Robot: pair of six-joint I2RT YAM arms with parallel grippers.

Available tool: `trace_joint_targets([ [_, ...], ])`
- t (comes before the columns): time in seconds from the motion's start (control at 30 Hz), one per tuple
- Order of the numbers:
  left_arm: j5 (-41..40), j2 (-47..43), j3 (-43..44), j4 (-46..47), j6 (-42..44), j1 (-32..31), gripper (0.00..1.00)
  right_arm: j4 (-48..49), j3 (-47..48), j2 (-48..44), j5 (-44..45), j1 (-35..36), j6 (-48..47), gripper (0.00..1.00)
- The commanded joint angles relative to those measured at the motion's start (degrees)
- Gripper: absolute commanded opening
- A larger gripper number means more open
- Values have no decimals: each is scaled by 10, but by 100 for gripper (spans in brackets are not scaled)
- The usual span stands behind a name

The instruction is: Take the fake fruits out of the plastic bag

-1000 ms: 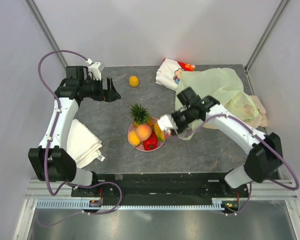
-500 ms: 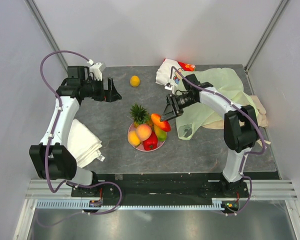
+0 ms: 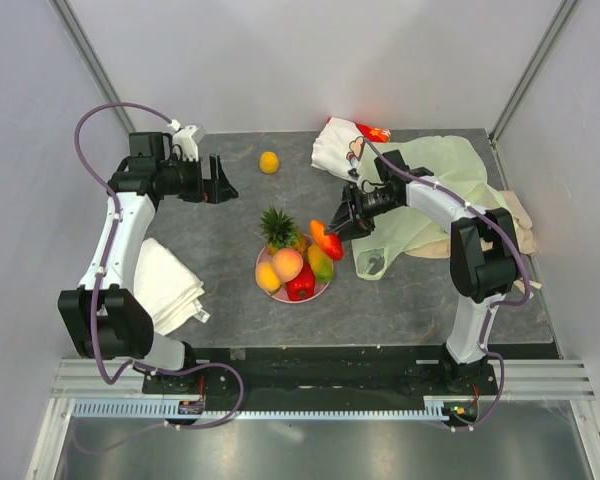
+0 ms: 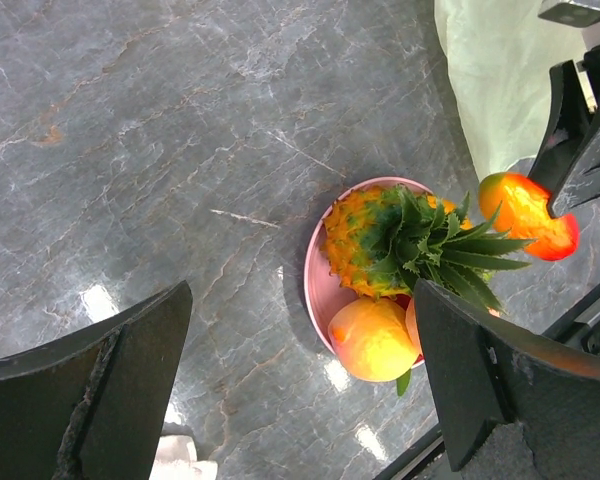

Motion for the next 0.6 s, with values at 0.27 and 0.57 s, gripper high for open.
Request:
trace_joint_targets([
  [0.27, -2, -17, -18, -3, 18, 1, 99, -27, 2, 1, 36, 25, 37, 36],
  [0.57, -1, -40, -41, -3, 20, 2, 99, -25, 12, 7, 52, 53, 48, 41],
])
